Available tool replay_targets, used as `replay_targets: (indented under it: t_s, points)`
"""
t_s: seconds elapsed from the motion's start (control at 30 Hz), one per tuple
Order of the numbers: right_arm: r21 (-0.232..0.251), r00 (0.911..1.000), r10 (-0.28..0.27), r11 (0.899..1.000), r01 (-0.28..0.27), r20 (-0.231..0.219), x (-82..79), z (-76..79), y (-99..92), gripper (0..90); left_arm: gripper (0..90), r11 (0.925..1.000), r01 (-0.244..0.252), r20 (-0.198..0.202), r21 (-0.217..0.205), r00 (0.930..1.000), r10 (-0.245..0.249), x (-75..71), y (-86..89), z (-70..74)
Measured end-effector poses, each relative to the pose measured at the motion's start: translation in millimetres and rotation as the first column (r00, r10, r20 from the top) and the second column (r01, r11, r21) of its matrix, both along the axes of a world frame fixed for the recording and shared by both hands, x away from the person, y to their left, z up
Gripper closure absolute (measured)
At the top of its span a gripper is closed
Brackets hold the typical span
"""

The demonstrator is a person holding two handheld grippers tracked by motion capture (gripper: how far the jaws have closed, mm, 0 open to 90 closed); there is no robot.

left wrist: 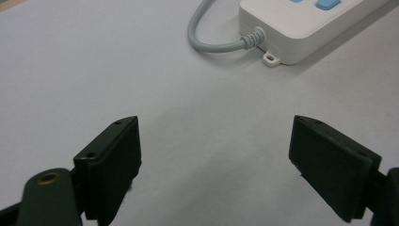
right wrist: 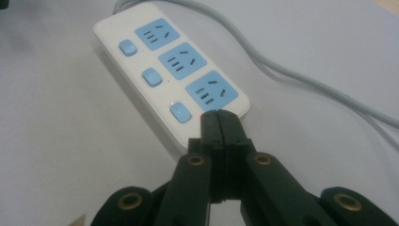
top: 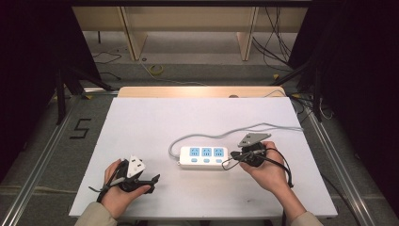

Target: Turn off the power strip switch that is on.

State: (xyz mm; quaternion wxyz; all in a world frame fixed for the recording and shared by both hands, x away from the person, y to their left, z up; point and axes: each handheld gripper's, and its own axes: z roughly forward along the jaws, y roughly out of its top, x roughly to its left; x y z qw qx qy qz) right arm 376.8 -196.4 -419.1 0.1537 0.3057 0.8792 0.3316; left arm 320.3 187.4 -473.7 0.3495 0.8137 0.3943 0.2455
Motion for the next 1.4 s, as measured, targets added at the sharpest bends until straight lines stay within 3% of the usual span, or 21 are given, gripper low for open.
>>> replay_targets:
  t_s: [1.4]
  points:
    - [-0.053,0.9974,0.04,0.998,-0.043,-0.059,13.8,-2.7,29.0,90.0,17.0,1.0,0.006,-0.007,-0.007,1.0,-0.006,-0.4,-1.4,-0.5]
